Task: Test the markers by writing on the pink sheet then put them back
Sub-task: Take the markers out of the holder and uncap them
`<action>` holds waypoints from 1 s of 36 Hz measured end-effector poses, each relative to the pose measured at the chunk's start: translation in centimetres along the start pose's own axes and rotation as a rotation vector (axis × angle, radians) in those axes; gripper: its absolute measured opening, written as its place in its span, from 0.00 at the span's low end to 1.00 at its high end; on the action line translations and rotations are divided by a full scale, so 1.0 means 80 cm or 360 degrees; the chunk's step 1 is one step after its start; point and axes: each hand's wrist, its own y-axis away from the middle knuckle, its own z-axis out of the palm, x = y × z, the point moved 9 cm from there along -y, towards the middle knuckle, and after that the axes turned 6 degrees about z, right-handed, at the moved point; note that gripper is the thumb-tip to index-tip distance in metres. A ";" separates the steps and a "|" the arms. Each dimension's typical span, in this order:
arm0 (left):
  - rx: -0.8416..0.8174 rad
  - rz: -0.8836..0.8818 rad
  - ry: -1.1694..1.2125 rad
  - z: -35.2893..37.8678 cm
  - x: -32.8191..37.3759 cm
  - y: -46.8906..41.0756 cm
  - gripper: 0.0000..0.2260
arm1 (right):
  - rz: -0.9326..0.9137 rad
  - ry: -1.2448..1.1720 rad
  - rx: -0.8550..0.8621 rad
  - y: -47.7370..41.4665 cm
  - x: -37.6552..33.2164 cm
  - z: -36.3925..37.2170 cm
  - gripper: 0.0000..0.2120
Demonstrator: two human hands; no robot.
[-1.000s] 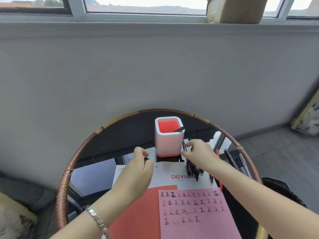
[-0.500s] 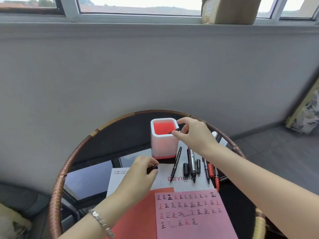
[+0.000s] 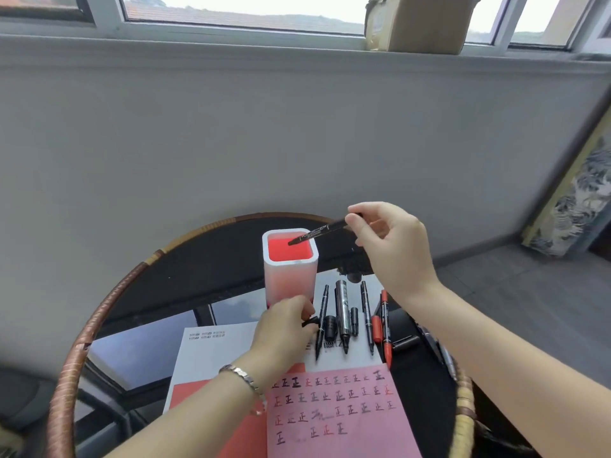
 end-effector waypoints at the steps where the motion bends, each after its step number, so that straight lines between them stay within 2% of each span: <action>1: 0.0022 0.0003 0.0014 -0.003 0.001 0.001 0.08 | -0.0002 -0.0039 0.0000 0.003 -0.001 -0.006 0.04; 4: 0.0222 0.0037 0.0157 -0.031 0.010 0.010 0.04 | -0.0022 -0.0234 -0.0011 0.018 -0.002 -0.022 0.05; 6: 0.0283 0.0027 0.0488 -0.052 0.022 0.020 0.10 | -0.0071 -0.0324 -0.0013 0.033 -0.002 -0.028 0.06; 10: 0.0161 -0.0057 0.1259 -0.072 0.050 0.032 0.17 | -0.0314 -0.0291 -0.0110 0.067 -0.012 -0.016 0.09; 13: 0.0126 -0.0074 0.1435 -0.079 0.064 0.040 0.14 | -0.0582 -0.0187 -0.0251 0.094 -0.020 0.009 0.10; 17: 0.0170 -0.0171 0.1600 -0.084 0.061 0.047 0.09 | -0.0577 -0.0075 -0.0462 0.115 -0.007 0.040 0.11; 20: 0.0242 -0.0011 0.1371 -0.098 0.059 0.049 0.07 | -0.0476 0.0045 -0.0665 0.122 0.002 0.054 0.10; 22: 0.0231 0.0187 0.1060 -0.106 0.063 0.055 0.07 | -0.0271 0.0030 -0.0814 0.121 0.009 0.058 0.07; 24: 0.0141 0.0358 0.0712 -0.104 0.066 0.063 0.07 | -0.0037 -0.0108 -0.0923 0.120 0.015 0.059 0.09; 27: 0.0036 0.0500 0.0289 -0.093 0.069 0.074 0.06 | 0.0287 -0.0430 -0.0888 0.111 0.019 0.055 0.06; 30: -0.0021 0.0511 0.0116 -0.085 0.070 0.079 0.09 | 0.0507 -0.0729 -0.0884 0.109 0.018 0.061 0.02; 36: -0.0114 0.0474 -0.0004 -0.075 0.073 0.079 0.11 | 0.0714 -0.0849 -0.0706 0.112 0.029 0.072 0.11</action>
